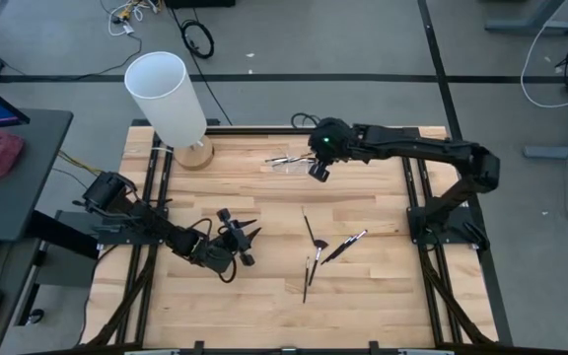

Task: Pick & Place Makeup Supplies
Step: Put the makeup brush into the transparent organizer

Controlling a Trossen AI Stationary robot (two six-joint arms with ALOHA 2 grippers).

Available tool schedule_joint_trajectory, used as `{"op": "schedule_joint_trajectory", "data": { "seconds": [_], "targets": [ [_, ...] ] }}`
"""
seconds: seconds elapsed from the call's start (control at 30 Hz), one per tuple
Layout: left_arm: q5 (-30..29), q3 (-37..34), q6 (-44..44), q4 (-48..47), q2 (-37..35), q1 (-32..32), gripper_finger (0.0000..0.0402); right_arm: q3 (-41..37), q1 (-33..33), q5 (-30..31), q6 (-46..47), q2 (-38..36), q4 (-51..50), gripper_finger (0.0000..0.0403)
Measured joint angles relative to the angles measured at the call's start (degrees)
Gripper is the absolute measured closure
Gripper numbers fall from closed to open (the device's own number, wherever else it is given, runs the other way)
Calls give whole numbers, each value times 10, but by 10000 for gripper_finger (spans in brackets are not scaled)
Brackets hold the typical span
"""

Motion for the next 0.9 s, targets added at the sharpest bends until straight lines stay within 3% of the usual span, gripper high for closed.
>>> {"op": "schedule_joint_trajectory", "data": {
  "seconds": [0.27,0.9],
  "targets": [
    [0,0,0,2,0,0,275,0,-6,-10,-12,47,30,373],
    [0,0,-14,7,0,12,275,1,20,-8,-43,50,54,269]
  ]
}}
